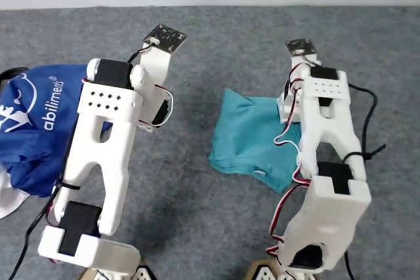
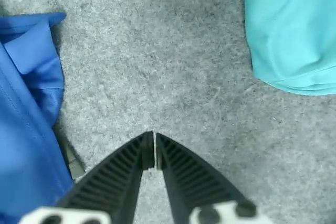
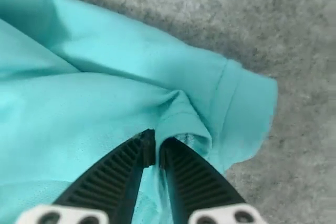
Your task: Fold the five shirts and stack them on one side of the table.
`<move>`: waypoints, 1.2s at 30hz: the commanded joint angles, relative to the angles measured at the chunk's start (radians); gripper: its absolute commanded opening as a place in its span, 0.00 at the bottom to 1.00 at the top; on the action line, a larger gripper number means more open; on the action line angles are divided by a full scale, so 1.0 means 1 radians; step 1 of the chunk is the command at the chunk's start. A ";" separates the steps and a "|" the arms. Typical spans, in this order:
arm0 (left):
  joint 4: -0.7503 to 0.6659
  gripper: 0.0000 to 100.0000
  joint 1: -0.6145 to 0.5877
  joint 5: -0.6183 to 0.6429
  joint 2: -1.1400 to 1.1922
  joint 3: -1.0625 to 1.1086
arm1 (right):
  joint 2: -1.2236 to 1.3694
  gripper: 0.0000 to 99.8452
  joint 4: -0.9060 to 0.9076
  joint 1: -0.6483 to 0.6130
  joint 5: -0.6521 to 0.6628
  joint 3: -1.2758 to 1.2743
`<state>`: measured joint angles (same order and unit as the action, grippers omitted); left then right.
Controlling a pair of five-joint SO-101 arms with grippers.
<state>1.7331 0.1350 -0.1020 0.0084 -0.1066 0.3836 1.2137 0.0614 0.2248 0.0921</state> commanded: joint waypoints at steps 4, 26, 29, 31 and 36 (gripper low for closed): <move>0.023 0.01 -0.006 0.000 -0.046 -0.004 | -0.108 0.01 -0.013 0.071 0.114 0.117; 0.023 0.01 -0.009 0.000 -0.044 -0.004 | -0.091 0.02 -0.174 0.110 0.273 0.170; 0.023 0.01 -0.005 0.000 -0.044 -0.004 | -0.061 0.07 -0.120 0.107 0.273 0.172; 0.023 0.01 -0.003 0.000 -0.044 -0.004 | -0.030 0.12 -0.077 0.111 0.273 0.172; 0.023 0.01 -0.003 0.000 -0.044 0.016 | -0.061 0.16 0.091 0.104 0.216 0.230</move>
<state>1.7331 0.1350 -0.1020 0.0084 -0.0944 0.3759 1.2183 0.1596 0.4856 0.2163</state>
